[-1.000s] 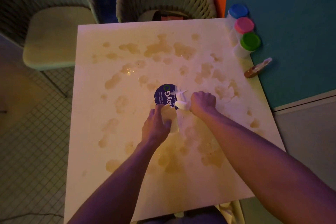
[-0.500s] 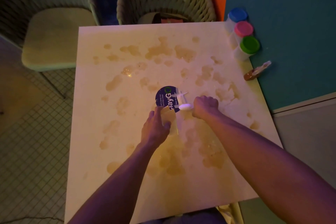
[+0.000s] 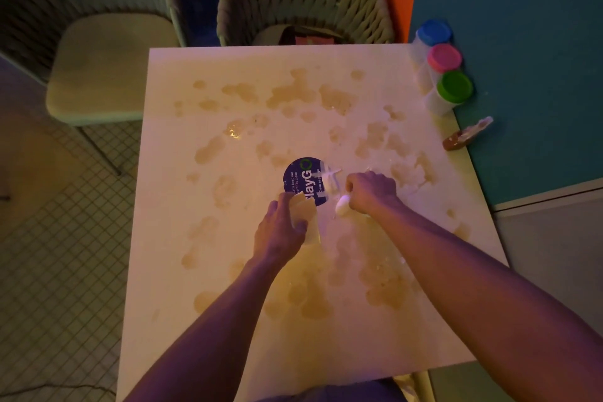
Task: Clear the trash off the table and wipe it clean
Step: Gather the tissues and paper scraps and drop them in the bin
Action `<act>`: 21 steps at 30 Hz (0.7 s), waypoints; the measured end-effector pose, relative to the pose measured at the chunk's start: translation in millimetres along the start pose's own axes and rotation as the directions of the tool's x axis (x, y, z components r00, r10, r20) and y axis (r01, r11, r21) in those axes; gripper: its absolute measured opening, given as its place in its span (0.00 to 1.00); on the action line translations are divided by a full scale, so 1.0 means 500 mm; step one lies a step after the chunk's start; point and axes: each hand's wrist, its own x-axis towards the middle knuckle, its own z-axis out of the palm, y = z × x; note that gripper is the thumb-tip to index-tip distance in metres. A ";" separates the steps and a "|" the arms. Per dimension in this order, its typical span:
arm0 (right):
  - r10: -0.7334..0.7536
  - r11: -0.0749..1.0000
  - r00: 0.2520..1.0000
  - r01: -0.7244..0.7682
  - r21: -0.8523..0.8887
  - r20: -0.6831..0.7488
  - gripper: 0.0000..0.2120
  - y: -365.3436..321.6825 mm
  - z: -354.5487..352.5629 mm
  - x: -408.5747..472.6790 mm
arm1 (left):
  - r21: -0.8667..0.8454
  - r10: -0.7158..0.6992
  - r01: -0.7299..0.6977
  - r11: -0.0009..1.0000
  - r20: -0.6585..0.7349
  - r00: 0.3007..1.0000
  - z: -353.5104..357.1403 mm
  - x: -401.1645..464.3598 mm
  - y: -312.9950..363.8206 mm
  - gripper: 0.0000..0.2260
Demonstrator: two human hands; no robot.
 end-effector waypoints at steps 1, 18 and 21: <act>-0.017 1.000 1.000 0.016 -0.010 -0.016 0.15 0.000 0.001 0.001 | -0.002 0.004 -0.004 1.000 0.000 1.000 0.000 0.001 0.001 0.24; -0.049 0.998 0.999 0.048 0.041 0.021 0.09 0.021 -0.003 0.003 | 0.021 0.015 -0.016 1.000 0.019 1.000 0.009 0.016 0.008 0.25; 0.015 0.982 0.998 -0.025 0.186 0.054 0.07 0.043 -0.005 -0.019 | 0.024 0.043 -0.044 0.999 0.023 0.999 0.009 0.018 0.017 0.24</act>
